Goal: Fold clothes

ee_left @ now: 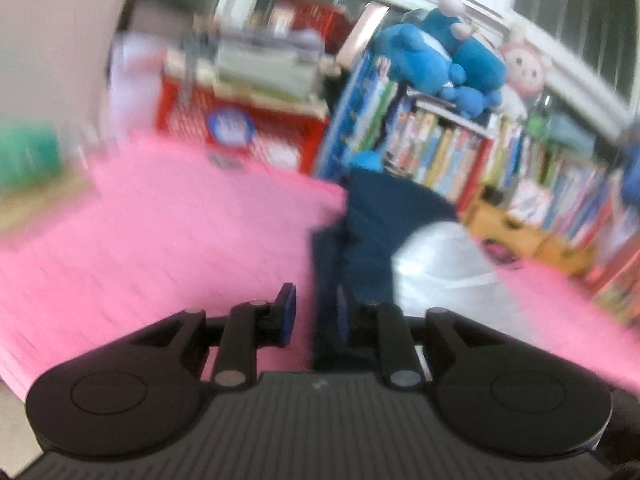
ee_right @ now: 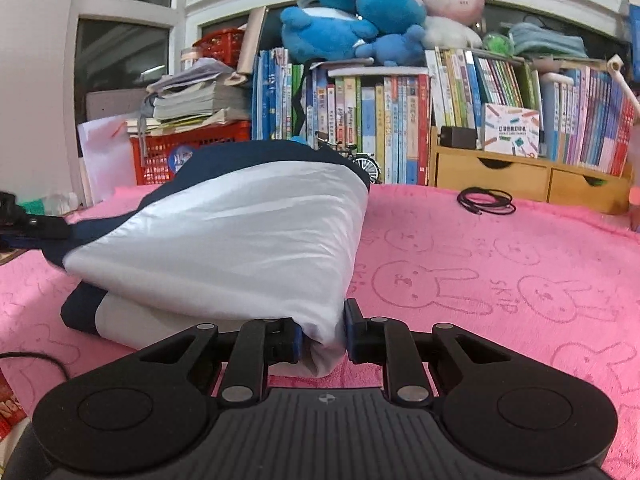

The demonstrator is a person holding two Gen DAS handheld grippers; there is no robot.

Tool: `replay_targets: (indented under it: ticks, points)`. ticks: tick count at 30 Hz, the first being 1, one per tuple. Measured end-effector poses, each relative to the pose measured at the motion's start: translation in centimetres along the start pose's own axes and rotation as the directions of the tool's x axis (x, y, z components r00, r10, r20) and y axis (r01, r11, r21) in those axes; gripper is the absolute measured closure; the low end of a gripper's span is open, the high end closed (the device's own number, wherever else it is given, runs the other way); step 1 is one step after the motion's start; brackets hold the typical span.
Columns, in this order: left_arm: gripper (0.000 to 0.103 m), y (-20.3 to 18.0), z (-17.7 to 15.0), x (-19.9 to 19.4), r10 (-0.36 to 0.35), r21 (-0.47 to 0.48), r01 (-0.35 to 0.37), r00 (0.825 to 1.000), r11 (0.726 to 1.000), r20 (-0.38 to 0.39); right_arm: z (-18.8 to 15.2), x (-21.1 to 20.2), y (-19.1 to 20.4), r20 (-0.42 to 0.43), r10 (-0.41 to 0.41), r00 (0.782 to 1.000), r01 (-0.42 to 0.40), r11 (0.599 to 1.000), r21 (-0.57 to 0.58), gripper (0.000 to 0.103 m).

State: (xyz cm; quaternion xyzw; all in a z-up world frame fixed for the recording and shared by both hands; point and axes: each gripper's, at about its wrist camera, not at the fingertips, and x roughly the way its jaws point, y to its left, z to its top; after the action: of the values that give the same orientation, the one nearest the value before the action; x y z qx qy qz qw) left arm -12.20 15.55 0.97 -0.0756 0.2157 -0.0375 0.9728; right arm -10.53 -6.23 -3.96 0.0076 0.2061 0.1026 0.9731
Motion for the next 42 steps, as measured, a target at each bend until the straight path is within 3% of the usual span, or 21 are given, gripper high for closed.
replay_targets:
  ticks: [2,5,7,10,12,19,23,25,27,29,33,39,42]
  points:
    - [0.079,-2.0,-0.3,-0.1,-0.016,0.161,0.014,1.0,0.987,0.01,0.0,0.0,-0.3,-0.003,0.005,1.0,-0.005,1.0,0.026,0.083]
    - [0.071,-4.9,-0.6,-0.2,-0.042,0.395,0.031,0.999,0.918,0.02,0.1,0.1,-0.9,-0.006,0.028,1.0,-0.028,0.997,0.072,0.083]
    - [0.07,-6.9,-0.9,-0.3,-0.061,0.538,0.039,0.998,0.842,0.023,0.2,0.3,-1.4,-0.012,0.054,0.998,-0.052,0.991,0.126,0.083]
    - [0.068,-9.8,-1.5,-0.2,-0.096,0.71,0.054,0.995,0.702,0.019,0.1,0.4,-2.5,-0.017,0.088,0.996,-0.083,0.973,0.215,0.083]
    - [0.065,-11.6,-2.6,0.9,-0.131,0.763,0.082,0.991,0.641,0.003,0.0,0.4,-3.1,-0.013,0.101,0.995,-0.095,0.963,0.253,0.083]
    - [0.06,-14.7,-4.9,3.8,-0.165,0.858,0.122,0.985,0.499,-0.045,-0.1,0.3,-3.6,0.001,0.11,0.994,-0.106,0.952,0.286,0.084]
    - [0.054,-15.0,-5.5,4.8,-0.135,0.901,0.069,0.991,0.428,-0.012,-0.1,0.3,-3.7,0.005,0.119,0.993,-0.115,0.95,0.291,0.084]
    - [0.055,-15.1,-5.8,5.3,-0.117,0.92,0.036,0.993,0.391,0.011,-0.1,0.3,-3.6,0.009,0.117,0.993,-0.114,0.95,0.29,0.084]
    - [0.071,-14.6,-5.8,6.0,-0.086,0.932,-0.006,0.996,0.363,0.039,-0.2,0.2,-3.6,0.012,0.113,0.994,-0.111,0.95,0.291,0.084]
    - [0.088,-13.6,-5.6,5.9,-0.054,0.929,-0.008,0.998,0.369,0.03,-0.2,0.1,-3.6,0.012,0.105,0.994,-0.104,0.952,0.289,0.084]
    - [0.09,-11.1,-5.6,4.8,0.031,0.922,-0.04,0.999,0.385,0.03,-0.2,0.2,-3.2,0.008,0.088,0.996,-0.087,0.959,0.268,0.084]
    - [0.09,-7.7,-4.9,2.9,0.175,0.864,-0.089,0.985,0.496,0.001,-0.1,0.3,-2.7,-0.002,0.074,0.997,-0.072,0.969,0.238,0.084]
    - [0.09,-6.9,-4.3,2.1,0.195,0.818,-0.086,0.98,0.569,-0.032,-0.2,0.3,-2.4,-0.004,0.066,0.998,-0.064,0.974,0.218,0.084]
